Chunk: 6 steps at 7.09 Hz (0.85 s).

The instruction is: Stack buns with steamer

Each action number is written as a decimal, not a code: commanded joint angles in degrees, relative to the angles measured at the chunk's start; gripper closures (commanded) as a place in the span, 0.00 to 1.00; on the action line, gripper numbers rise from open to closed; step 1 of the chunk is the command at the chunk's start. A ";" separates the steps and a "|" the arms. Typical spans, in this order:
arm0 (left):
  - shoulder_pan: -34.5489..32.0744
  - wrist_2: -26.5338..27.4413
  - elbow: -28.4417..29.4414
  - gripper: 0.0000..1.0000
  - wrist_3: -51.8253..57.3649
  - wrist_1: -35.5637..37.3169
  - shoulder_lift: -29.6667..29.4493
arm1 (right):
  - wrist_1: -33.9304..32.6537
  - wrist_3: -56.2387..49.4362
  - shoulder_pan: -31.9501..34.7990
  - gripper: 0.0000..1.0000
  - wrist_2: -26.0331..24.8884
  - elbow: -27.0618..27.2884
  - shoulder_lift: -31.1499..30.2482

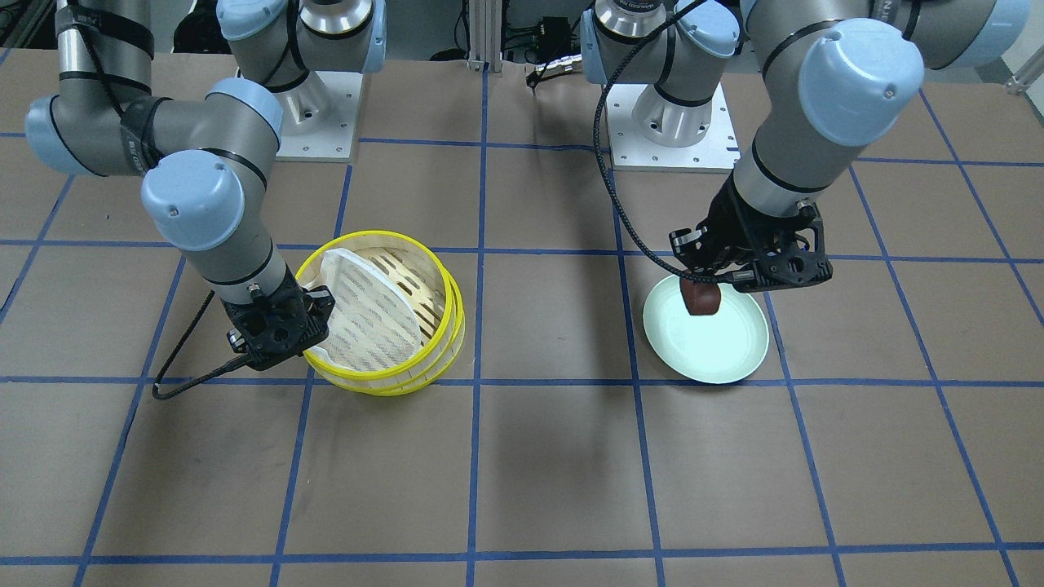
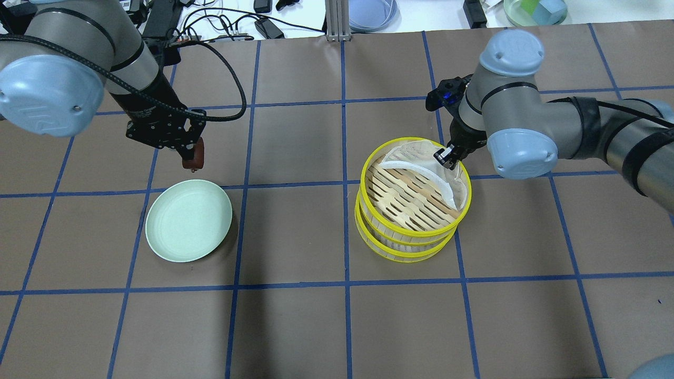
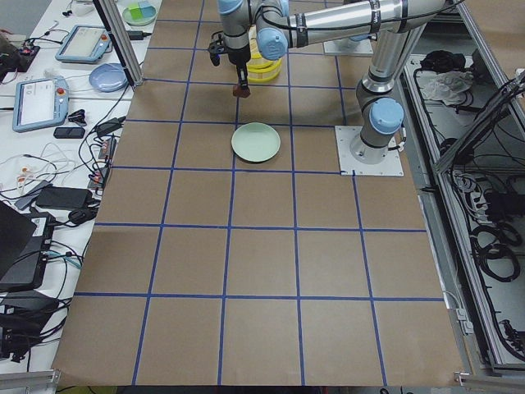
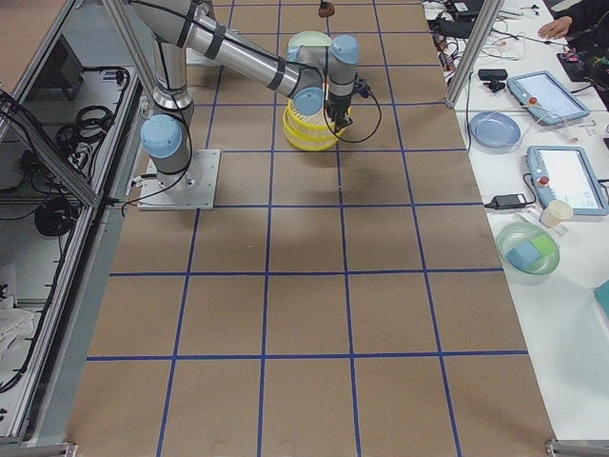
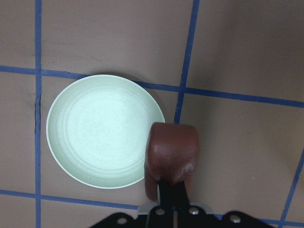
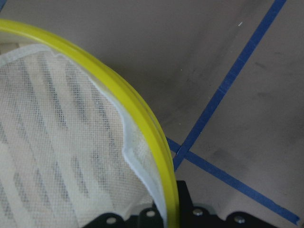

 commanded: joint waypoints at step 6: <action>-2.33 0.45 0.74 1.00 -2.56 -5.20 5.88 | 0.52 1.33 2.16 1.00 -2.03 0.42 -0.26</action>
